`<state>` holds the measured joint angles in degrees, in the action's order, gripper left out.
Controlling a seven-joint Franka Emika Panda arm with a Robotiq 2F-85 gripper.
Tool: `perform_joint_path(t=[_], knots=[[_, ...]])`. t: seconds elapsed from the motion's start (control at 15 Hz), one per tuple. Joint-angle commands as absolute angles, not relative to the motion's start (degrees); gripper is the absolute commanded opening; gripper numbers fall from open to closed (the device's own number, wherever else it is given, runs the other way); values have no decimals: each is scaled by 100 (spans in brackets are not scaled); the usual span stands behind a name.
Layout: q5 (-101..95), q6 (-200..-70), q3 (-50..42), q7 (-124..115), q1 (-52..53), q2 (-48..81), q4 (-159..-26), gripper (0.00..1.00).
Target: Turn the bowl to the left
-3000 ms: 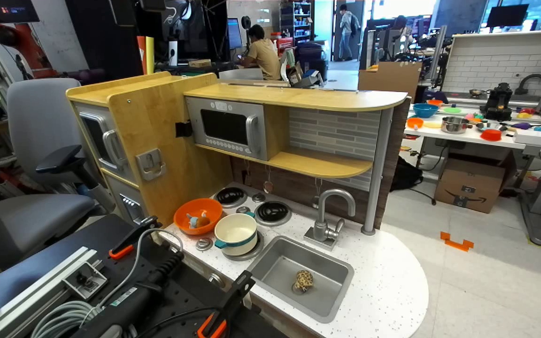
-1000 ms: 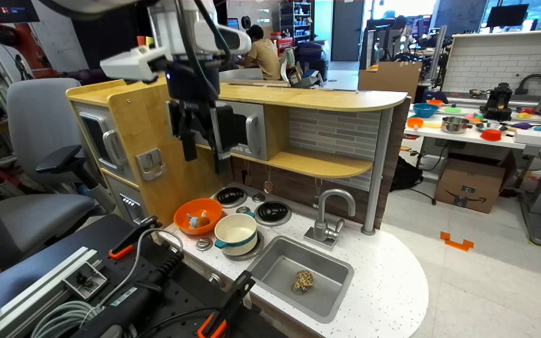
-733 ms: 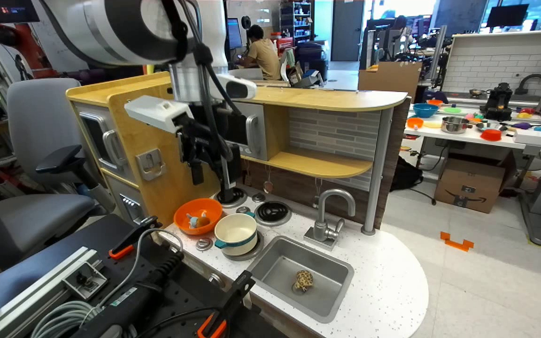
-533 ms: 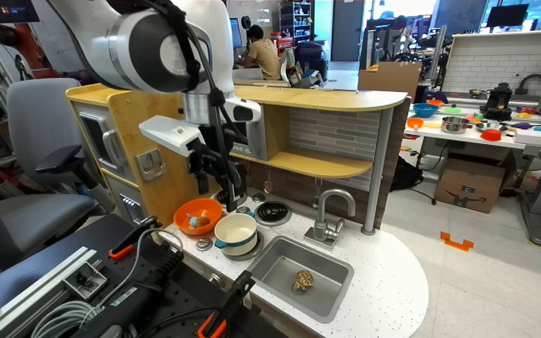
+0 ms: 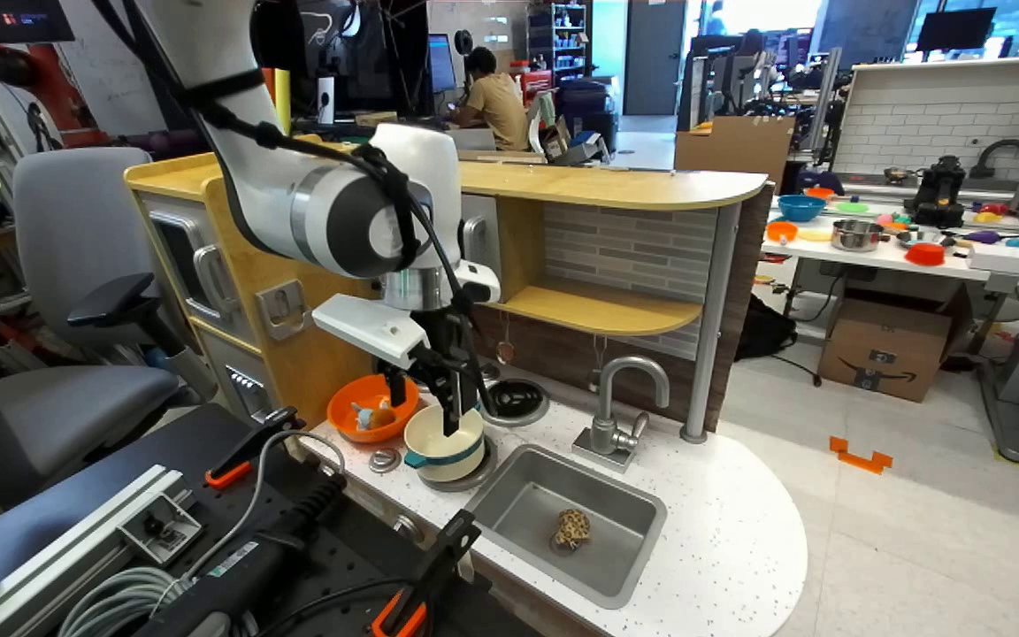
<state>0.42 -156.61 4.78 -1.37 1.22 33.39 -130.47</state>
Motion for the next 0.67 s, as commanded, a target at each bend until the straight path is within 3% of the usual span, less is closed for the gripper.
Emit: perform_joint_path(t=[0.0,0.6], knots=[[127,-15716,576,-39,235,4305,-12201,100],[230,-15564,821,66,83,5369,-10952,100]])
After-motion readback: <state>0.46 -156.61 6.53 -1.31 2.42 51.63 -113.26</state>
